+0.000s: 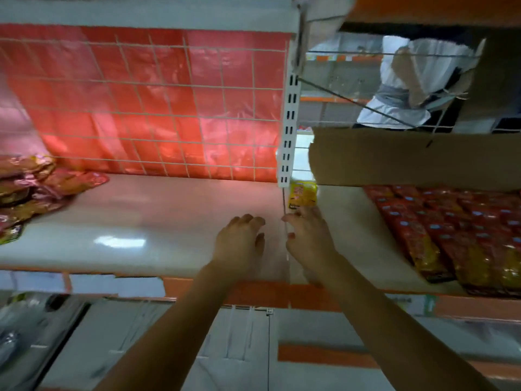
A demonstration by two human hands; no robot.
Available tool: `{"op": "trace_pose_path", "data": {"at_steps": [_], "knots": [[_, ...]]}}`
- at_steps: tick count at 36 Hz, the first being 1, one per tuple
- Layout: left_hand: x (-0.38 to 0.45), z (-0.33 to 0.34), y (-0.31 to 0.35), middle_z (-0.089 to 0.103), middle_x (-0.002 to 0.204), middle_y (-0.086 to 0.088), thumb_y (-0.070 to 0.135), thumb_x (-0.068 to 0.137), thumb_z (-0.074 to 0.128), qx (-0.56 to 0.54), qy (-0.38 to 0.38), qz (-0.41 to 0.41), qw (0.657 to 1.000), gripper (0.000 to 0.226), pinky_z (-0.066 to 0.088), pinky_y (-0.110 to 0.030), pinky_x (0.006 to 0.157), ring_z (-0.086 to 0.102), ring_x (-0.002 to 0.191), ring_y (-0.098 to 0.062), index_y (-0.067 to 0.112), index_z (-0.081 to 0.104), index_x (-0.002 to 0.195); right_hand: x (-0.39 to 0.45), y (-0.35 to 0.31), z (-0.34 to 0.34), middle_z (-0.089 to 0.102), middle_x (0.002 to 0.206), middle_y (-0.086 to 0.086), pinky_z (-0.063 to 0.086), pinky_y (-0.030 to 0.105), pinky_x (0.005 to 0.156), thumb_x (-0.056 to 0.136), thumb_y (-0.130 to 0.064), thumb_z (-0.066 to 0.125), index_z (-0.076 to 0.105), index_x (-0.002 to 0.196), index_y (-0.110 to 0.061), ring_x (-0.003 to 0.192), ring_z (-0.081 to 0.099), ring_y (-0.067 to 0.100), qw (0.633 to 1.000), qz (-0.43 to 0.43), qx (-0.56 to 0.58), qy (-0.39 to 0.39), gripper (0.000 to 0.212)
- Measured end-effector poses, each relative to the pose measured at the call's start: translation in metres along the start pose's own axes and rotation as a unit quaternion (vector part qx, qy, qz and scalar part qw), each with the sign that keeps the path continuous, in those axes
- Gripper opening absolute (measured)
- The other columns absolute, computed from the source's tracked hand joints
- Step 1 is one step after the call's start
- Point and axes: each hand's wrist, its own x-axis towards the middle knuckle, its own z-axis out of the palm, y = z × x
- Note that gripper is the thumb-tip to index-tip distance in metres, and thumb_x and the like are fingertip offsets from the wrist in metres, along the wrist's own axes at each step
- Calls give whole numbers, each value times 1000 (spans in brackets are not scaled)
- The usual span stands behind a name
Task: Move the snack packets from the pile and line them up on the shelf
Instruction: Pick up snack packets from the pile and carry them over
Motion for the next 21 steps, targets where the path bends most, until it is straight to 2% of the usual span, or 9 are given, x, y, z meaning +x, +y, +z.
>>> {"op": "trace_pose_path", "data": {"at_steps": [8,16,18,21], "knots": [[-23,-53,-160,55,131,-1,26,95,45,31,24,-35,999,38,43,-30,95,51,114,-20,20,50,133,58,-157,53,45,131,6,37,33,99,87,-14,52,48,133,-19,120,37,26,997,-77,12,-12,47],[-54,-109,-320,59,126,-9,20,93,51,30,51,-125,990,36,43,-33,94,54,116,-28,15,56,128,110,-307,113,52,122,2,37,30,93,87,-13,52,59,123,-20,111,42,22,986,-141,85,-21,37],[-60,-124,-352,66,114,-12,18,88,52,30,78,-135,987,31,48,-36,86,61,104,-33,12,65,116,122,-334,126,55,117,3,39,33,90,84,-13,54,63,116,-19,108,46,24,984,-141,104,-12,34],[-65,-143,-401,70,80,-15,13,68,58,53,98,-141,984,25,54,-37,59,66,71,-36,8,72,88,140,-367,143,59,110,8,41,37,87,81,-11,53,65,113,-15,102,49,28,983,-131,128,5,34]]}}
